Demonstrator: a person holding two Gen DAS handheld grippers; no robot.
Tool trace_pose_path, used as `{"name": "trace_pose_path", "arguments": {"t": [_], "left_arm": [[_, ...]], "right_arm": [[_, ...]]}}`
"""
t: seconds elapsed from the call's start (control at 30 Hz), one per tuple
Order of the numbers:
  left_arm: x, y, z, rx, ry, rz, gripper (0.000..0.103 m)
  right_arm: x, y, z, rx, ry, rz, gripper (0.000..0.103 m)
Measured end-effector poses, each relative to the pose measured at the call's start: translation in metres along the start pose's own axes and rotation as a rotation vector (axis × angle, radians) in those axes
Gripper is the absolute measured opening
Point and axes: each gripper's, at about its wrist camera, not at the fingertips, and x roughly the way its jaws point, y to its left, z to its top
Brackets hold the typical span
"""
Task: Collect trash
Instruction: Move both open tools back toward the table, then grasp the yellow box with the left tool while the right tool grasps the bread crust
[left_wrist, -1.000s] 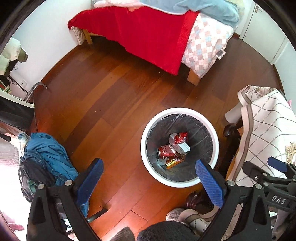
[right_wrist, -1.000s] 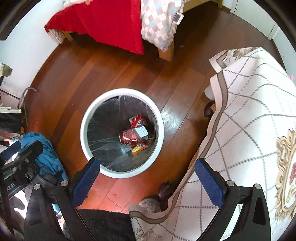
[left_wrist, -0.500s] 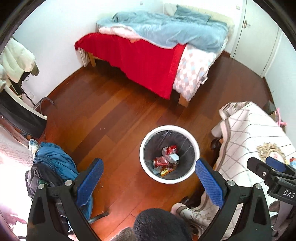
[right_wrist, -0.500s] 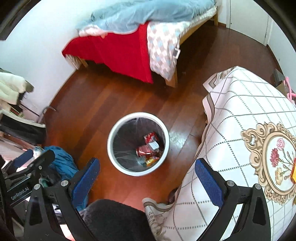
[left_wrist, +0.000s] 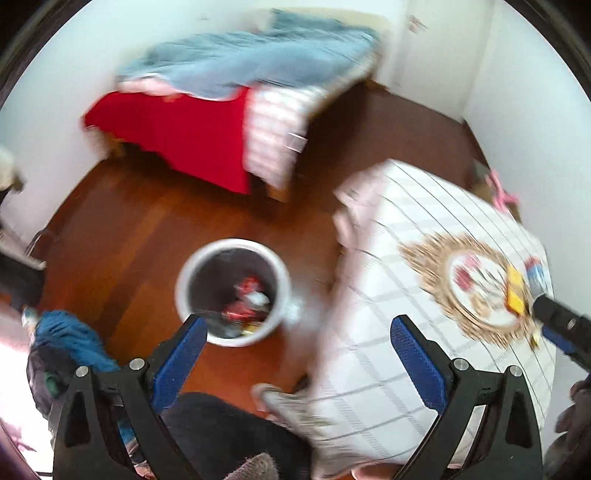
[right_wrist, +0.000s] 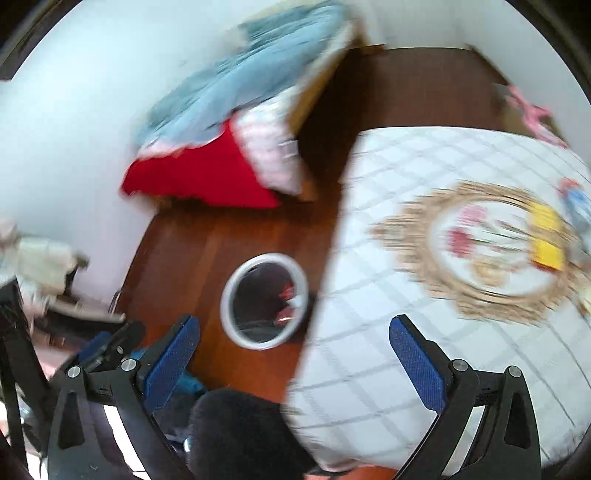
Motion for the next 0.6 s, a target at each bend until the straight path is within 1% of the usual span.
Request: {"name": "trace_pose_path", "arguments": {"t": [0.03,0.1,0.17,0.2,0.3,0.33,0.37,0.4,0.47,0.53,0.6], "left_arm": [[0.01,-0.023,-0.001,0.035,0.017,-0.011,0.102],[0.027,-0.064,-0.002,0.089,0.036,-0.028,0.102],[0.046,-0.106,-0.004,0.141,0.066,-0.045,0.102],[0.055,-0.126,-0.006,0.163,0.081,-0.051,0.102],[0.089,-0.184,-0.01,0.246,0.132,-0.053,0.102],[0.099,-0.2,-0.012,0.275,0.148,-0.052,0.102],[0.106,-0.213,-0.014,0.296,0.163,-0.05,0.102],[0.116,-0.228,-0.016,0.32,0.186,-0.047,0.102],[0.128,-0.246,-0.018,0.339,0.211,-0.052,0.102],[0.135,-0.262,-0.017,0.35,0.225,-0.055,0.102],[0.137,-0.276,-0.014,0.359,0.227,-0.067,0.101]], "right_arm": [[-0.006,-0.022,0.001,0.036,-0.01,-0.03,0.103],[-0.018,-0.081,0.004,0.131,-0.024,-0.104,0.103],[-0.026,-0.127,0.008,0.203,-0.042,-0.175,0.103],[-0.03,-0.16,0.009,0.252,-0.051,-0.229,0.103],[-0.031,-0.236,0.013,0.373,-0.059,-0.322,0.103],[-0.028,-0.265,0.014,0.419,-0.056,-0.358,0.101],[-0.025,-0.278,0.015,0.438,-0.053,-0.369,0.094],[-0.018,-0.301,0.016,0.469,-0.042,-0.385,0.084],[-0.009,-0.323,0.019,0.495,-0.028,-0.392,0.077],[0.001,-0.338,0.024,0.497,-0.032,-0.385,0.076],[0.014,-0.337,0.03,0.467,-0.041,-0.384,0.075]]}}
